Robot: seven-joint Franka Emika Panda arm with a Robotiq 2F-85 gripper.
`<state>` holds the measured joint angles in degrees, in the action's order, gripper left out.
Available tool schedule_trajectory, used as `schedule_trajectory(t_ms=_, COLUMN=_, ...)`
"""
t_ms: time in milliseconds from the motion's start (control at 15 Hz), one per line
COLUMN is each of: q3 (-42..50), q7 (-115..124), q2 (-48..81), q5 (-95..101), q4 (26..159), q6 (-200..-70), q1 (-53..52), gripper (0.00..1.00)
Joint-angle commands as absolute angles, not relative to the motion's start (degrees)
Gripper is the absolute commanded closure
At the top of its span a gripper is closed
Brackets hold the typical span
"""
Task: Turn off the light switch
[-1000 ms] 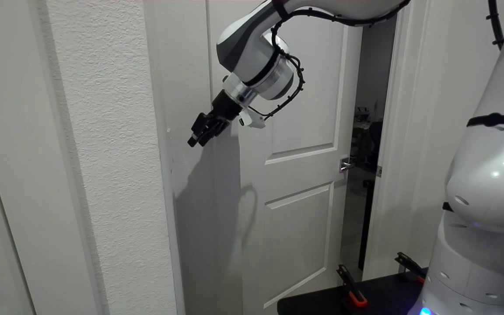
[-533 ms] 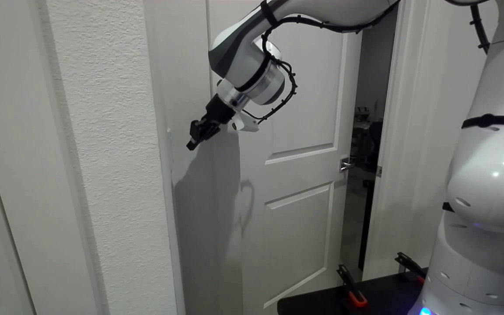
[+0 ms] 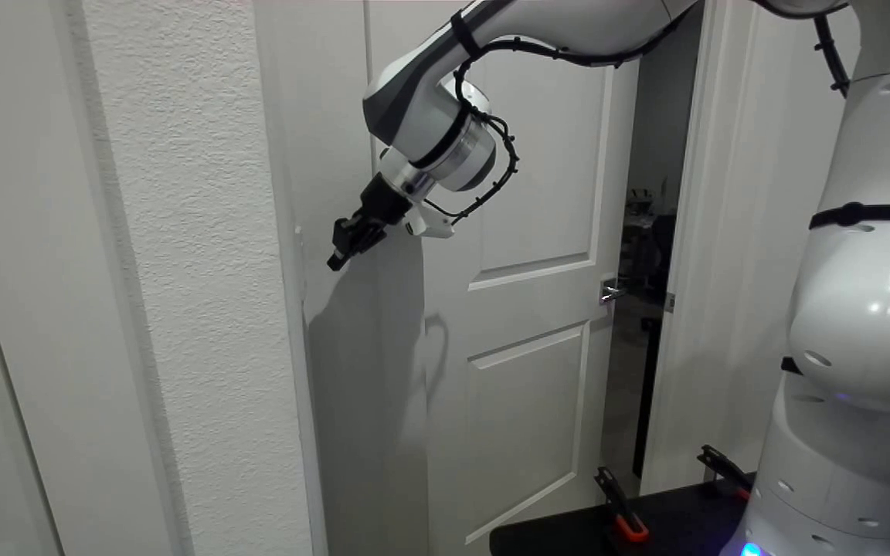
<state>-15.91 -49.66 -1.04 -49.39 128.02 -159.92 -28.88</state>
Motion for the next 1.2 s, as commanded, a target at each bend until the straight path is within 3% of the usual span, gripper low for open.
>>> schedule_trajectory(t_ms=0, q3=-15.91, q7=-49.66, q2=-1.04, q5=-49.39, q4=128.01, q6=-159.93, q1=-28.88, gripper=0.99)
schedule_trajectory(t_ms=1133, q3=-16.99, q7=-53.32, q2=4.87, q5=-44.66, q4=121.70, q6=-162.94, q1=-30.09, gripper=1.00)
